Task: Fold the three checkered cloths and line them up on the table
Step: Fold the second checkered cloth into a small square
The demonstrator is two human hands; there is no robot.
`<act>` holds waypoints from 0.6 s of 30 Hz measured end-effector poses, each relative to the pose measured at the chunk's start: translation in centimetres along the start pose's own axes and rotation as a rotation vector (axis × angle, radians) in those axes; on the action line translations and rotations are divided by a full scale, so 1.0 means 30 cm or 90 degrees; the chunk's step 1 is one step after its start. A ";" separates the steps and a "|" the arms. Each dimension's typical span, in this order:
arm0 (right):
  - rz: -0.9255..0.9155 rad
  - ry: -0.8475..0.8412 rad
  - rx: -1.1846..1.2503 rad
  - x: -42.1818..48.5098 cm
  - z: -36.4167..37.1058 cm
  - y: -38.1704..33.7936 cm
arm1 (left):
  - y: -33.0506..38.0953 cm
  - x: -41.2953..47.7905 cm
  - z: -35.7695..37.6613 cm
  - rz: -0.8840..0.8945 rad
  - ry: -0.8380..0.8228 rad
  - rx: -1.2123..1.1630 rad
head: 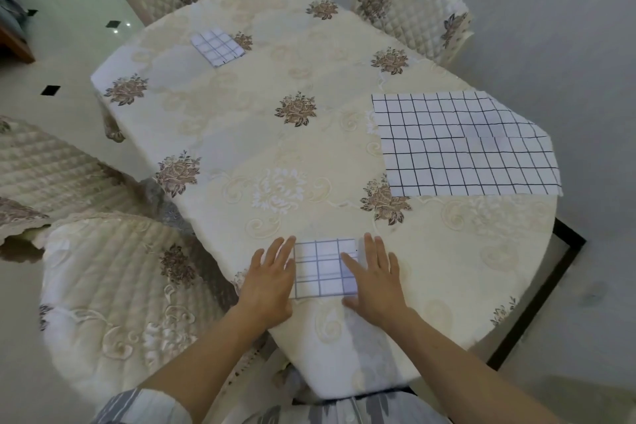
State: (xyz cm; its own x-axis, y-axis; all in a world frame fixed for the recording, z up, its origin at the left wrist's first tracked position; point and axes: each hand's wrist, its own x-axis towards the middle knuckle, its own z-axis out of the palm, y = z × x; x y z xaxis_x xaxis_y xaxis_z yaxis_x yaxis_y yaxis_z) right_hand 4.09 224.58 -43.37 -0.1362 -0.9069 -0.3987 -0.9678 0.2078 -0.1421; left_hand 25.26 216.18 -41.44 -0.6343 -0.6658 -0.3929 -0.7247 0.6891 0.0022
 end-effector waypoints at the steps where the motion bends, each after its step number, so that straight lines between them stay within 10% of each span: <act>1: 0.012 -0.011 0.004 0.001 0.003 0.000 | 0.005 0.002 0.002 0.006 0.004 0.014; 18: 0.013 -0.034 0.022 0.017 -0.012 0.014 | 0.008 0.013 0.025 0.002 0.170 0.026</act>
State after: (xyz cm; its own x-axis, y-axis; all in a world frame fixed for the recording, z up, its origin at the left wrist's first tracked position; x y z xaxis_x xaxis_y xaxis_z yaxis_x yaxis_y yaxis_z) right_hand 3.54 224.09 -43.30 -0.1428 -0.8818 -0.4495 -0.9569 0.2390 -0.1649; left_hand 25.04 216.30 -42.28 -0.6887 -0.7120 -0.1369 -0.7148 0.6984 -0.0365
